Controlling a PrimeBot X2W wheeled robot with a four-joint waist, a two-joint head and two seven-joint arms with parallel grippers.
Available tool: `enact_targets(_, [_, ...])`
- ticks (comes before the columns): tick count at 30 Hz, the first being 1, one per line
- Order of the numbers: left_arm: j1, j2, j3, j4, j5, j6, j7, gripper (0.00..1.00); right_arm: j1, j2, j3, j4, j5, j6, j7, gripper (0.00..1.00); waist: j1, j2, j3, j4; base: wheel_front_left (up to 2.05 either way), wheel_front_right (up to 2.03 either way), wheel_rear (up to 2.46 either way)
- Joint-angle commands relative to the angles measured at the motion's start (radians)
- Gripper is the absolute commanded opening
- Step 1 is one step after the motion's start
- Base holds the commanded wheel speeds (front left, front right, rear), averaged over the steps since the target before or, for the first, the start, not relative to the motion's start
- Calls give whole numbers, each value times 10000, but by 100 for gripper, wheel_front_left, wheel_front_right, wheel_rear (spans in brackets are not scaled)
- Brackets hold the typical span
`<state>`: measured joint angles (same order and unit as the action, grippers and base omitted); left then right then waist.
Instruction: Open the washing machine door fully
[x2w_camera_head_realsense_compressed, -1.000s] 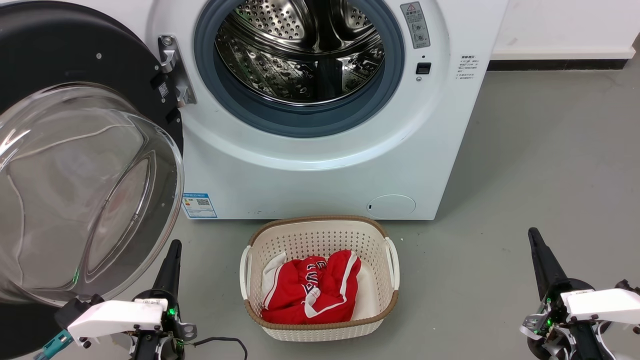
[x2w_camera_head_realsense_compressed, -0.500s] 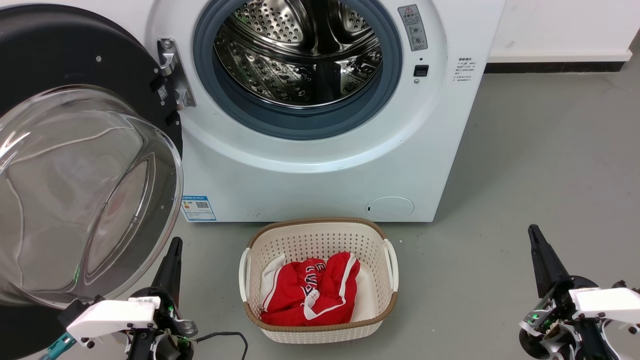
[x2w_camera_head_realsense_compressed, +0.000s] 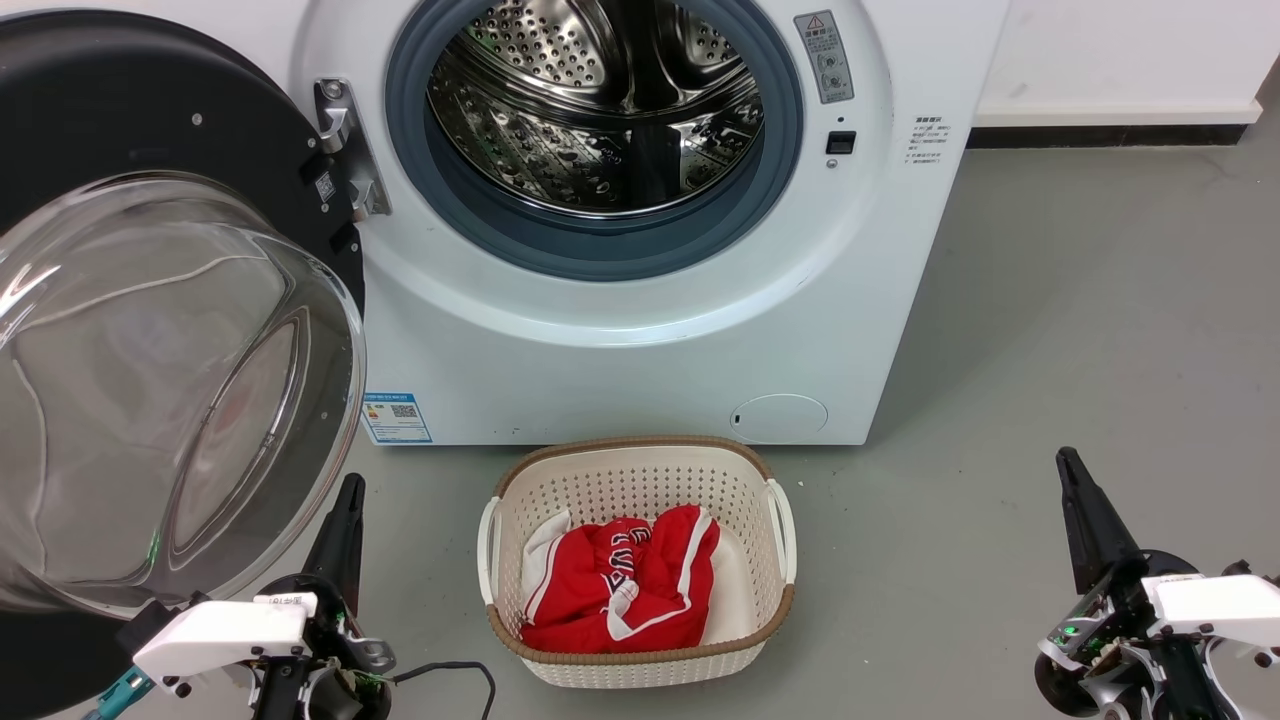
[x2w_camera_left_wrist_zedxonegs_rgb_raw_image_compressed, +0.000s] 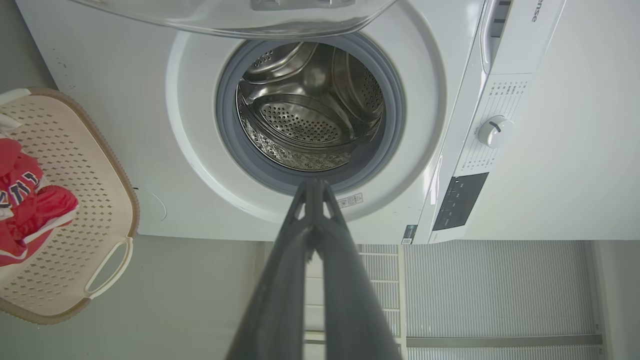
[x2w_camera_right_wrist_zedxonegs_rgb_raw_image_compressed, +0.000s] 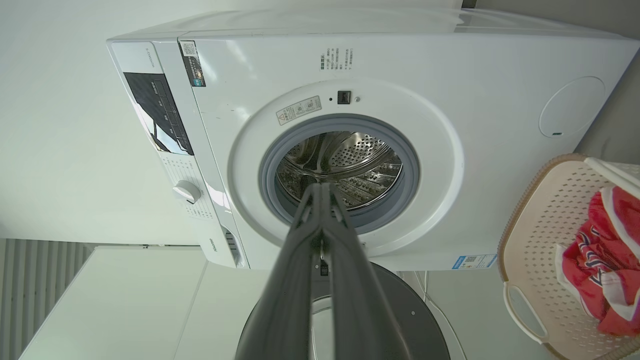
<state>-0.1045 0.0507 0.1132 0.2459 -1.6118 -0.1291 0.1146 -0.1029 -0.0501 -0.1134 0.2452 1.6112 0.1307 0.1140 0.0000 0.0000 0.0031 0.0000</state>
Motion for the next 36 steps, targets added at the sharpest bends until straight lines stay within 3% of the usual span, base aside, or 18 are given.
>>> enact_targets(1, [-81, -15, 35, 10, -19, -33, 32, 0, -107, -1, -11, 11, 38, 0, 23, 0, 0, 0, 0, 0, 0, 0, 0])
enact_targets(36, [-79, -15, 32, 7, -22, -33, 29, 0, -107, -1, -9, 10, 38, 0, 23, 0, 0, 0, 0, 0, 0, 0, 0])
